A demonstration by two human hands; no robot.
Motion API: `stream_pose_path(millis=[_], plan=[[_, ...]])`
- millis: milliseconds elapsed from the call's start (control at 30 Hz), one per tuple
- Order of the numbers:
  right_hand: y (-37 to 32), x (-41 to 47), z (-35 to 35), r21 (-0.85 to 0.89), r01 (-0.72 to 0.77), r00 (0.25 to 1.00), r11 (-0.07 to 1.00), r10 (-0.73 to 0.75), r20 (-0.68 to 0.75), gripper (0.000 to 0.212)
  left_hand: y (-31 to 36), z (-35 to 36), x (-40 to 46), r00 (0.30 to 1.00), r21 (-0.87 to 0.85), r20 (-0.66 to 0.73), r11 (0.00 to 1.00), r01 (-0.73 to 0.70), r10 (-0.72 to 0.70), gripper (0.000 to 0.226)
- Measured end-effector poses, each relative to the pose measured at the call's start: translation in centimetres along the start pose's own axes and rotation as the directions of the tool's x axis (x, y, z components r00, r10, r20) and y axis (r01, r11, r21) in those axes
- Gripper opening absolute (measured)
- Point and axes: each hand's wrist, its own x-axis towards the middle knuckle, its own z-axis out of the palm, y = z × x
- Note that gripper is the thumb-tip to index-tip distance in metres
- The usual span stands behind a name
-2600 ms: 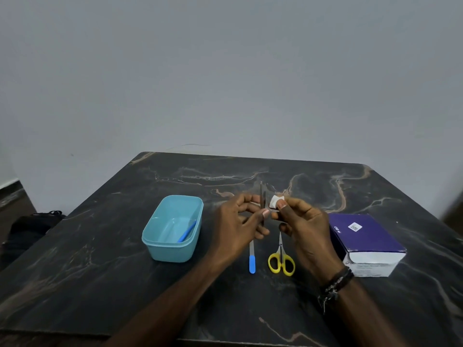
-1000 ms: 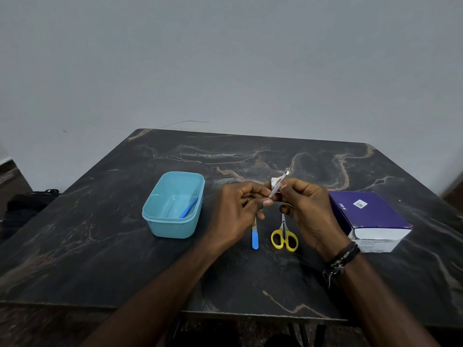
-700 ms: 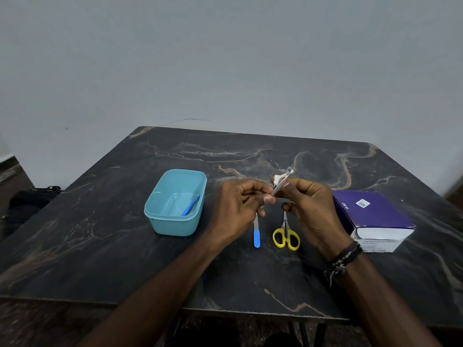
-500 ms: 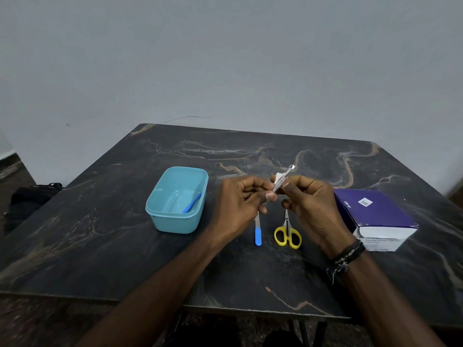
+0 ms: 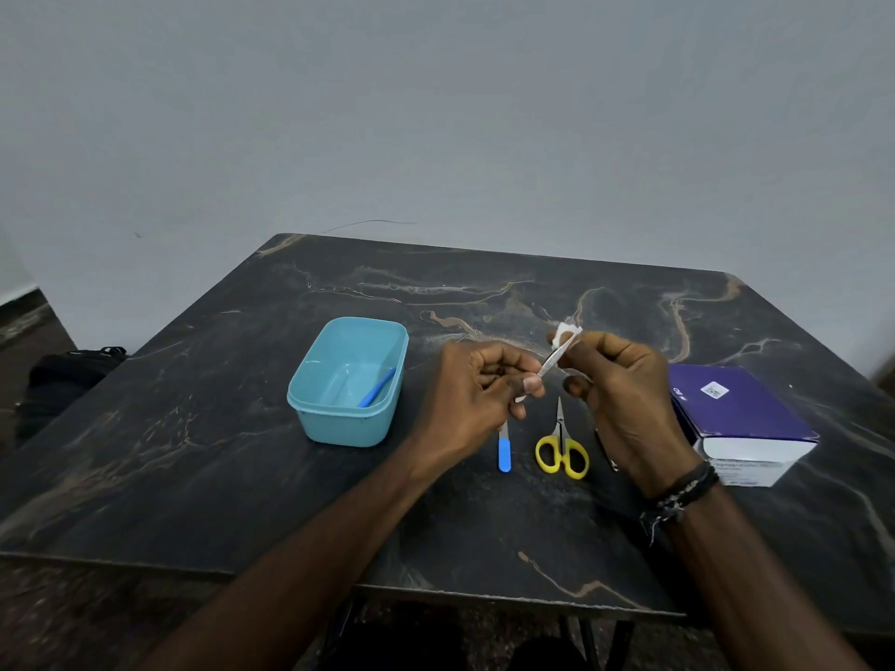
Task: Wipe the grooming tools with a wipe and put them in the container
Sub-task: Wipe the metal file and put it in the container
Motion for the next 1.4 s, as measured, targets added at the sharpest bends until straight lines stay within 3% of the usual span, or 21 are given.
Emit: stream_pose_path(millis=[267,367,567,800,900,1100,1200,1400], plan=[[0.06,-0.27,0.16,-0.132,-0.042,0.971,0.99,0.072,0.229,0.015,-0.2,-0.21,0.26,0.997,-0.006,-0.077,1.0,0.017,-0.017,0.016],[0.07,-0.35,0.14,-0.131,-0.015,0.981,0.991,0.04,0.19,0.015,-0.16,-0.09,0.24,0.998,-0.008,-0.066,1.0,0.021,-0.022,0.016],[0.28,0.23,-0.07,-0.013,0.005,1.0,1.0,-0.005,-0.021,0.008,-0.11,0.18,0.04,0.998,-0.022,-0.019,0.998,0.051,-0.052,0.012],[0.21,-0.29,0.3,-0.128,-0.024,0.974,0.991,0.052,0.22,0.015,0.13,0.1,0.12,0.996,-0.032,-0.079,0.999,0.032,-0.034,0.014],[0.08,-0.33,0.29,-0.144,-0.013,0.977,0.989,0.043,0.209,0.014,0.09,0.02,0.15,0.996,-0.031,-0.079,0.999,0.032,-0.034,0.014],[0.13,0.15,0.08,-0.012,0.013,0.999,1.0,-0.014,-0.039,0.01,-0.03,0.36,-0.05,0.997,-0.04,-0.034,0.997,0.061,-0.063,0.007],[0.28,0.03,0.18,-0.034,-0.003,1.0,0.999,0.003,-0.014,0.011,-0.15,0.41,0.03,0.996,-0.027,-0.052,0.997,0.068,-0.07,0.009],[0.47,-0.36,0.46,-0.176,-0.023,0.981,0.984,0.056,0.186,0.02,-0.08,0.01,0.2,0.993,-0.042,-0.109,0.998,0.049,-0.054,0.011]])
